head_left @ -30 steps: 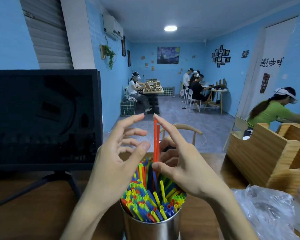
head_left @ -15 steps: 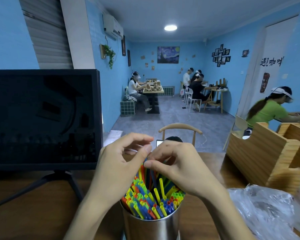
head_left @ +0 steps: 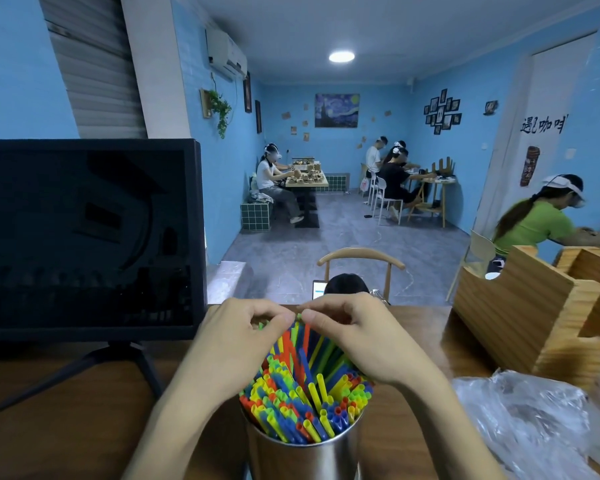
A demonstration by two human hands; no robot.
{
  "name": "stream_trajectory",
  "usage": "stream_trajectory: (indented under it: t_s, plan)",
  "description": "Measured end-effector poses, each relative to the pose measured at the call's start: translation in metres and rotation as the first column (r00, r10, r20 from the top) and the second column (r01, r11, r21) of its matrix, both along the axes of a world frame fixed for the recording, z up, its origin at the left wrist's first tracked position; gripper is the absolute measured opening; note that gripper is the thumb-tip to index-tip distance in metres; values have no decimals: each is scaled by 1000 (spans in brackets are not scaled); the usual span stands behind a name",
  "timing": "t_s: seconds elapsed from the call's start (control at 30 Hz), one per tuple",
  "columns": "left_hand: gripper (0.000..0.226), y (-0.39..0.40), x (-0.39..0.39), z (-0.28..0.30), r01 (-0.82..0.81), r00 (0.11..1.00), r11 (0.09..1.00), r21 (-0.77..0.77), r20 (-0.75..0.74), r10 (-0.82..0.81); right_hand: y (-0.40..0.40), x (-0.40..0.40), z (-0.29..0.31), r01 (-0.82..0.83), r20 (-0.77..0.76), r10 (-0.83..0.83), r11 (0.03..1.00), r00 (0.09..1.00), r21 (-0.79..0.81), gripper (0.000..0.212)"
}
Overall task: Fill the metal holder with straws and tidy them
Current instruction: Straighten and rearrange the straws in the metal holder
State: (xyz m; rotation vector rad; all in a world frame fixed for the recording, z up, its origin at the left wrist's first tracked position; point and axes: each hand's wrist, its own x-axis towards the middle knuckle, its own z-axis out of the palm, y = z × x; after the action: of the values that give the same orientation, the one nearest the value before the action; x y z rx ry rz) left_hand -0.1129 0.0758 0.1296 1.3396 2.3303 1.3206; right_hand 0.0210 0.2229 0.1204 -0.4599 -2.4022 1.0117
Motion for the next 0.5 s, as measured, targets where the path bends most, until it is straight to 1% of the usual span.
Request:
stream_trajectory:
  t_s: [0.13, 0.27, 0.43, 0.5]
  plan:
    - [13, -1, 1, 1, -17, 1000, 999, 37, 18, 16, 0, 2, 1, -10, -17, 10, 1000, 1000, -9, 16]
    - [9, 0, 1, -1, -83, 996, 990, 113, -22, 86, 1, 2, 0, 1, -48, -2, 1000, 999, -5, 12]
    - [13, 1, 0, -1, -109, 992, 979, 172, -48, 119, 1, 1, 2, 49, -107, -48, 999, 993, 6, 11]
    - [9, 1, 2, 1, -115, 985, 956, 269, -96, 145, 1, 2, 2, 50, -111, -50, 999, 993, -3, 8]
